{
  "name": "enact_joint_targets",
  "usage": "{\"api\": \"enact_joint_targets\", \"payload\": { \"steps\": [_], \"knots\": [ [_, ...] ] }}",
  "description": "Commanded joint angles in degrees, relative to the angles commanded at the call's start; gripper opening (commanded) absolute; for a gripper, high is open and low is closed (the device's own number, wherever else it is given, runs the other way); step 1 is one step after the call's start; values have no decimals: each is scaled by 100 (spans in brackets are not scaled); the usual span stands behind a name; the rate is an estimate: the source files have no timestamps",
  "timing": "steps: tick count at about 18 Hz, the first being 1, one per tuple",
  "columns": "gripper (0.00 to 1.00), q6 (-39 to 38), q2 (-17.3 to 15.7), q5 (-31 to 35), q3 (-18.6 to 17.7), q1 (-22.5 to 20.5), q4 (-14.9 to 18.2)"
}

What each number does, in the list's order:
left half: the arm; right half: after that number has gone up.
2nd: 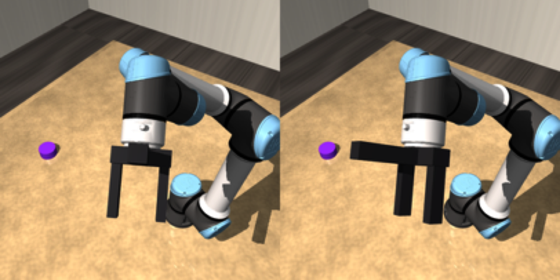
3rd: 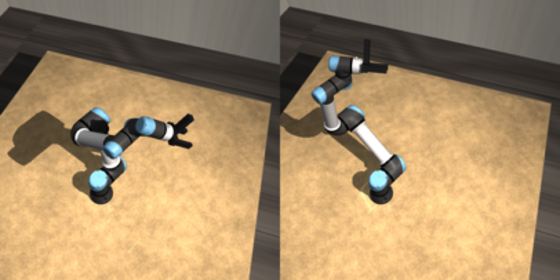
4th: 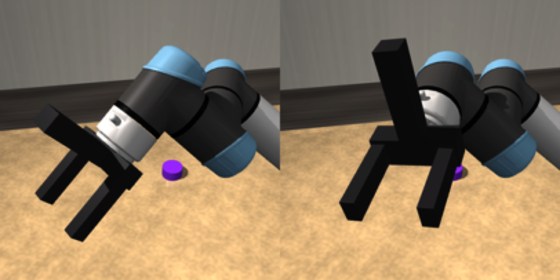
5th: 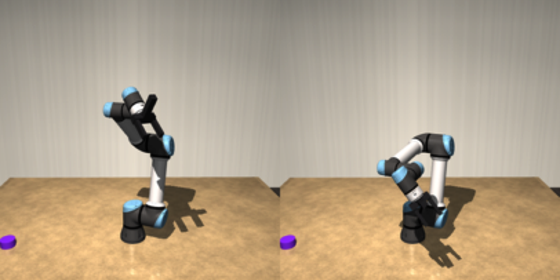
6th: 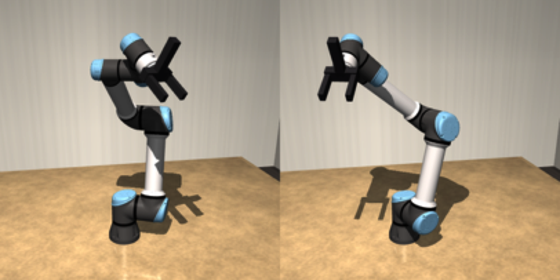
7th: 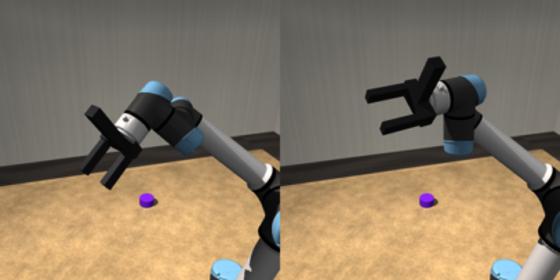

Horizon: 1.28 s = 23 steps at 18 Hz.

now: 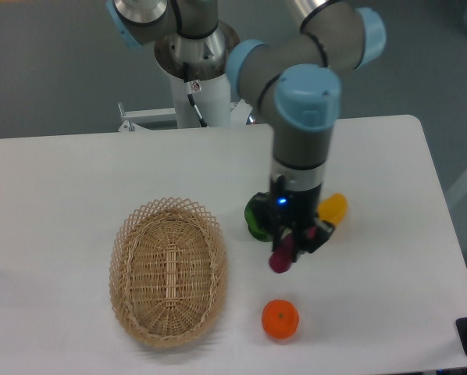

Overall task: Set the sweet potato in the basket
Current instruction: 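Carry the held sweet potato over the wicker basket, then lower the sweet potato into the basket and open the gripper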

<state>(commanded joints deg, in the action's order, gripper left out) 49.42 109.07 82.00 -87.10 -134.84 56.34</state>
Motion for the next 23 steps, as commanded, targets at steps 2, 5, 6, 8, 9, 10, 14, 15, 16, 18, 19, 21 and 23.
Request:
{"api": "enact_joint_targets", "payload": {
  "steps": [2,5,6,8,9,10,14,15,16,18,19,21,23],
  "knots": [
    [39,-370,9,17,-228,255,-114],
    [39,-705,61,561,-623,711,-596],
    [39,-740,105,702,-703,870,-720],
    [39,-793,219,782,-835,959,-765],
    [39,-820,246,782,-870,977,-765],
    [39,-828,255,782,-905,1047,-774],
    [40,-750,369,852,-1089,1205,-809],
    [40,-749,413,861,-1134,1214,-809],
    [40,-741,500,861,-1126,1232,-809],
    [42,-732,597,940,-1117,1302,-826],
    [42,-732,624,949,-1125,1320,-818],
    [46,-732,703,975,-1143,1337,-809],
    [47,-732,721,1002,-1134,1346,-818]
  ]
}}
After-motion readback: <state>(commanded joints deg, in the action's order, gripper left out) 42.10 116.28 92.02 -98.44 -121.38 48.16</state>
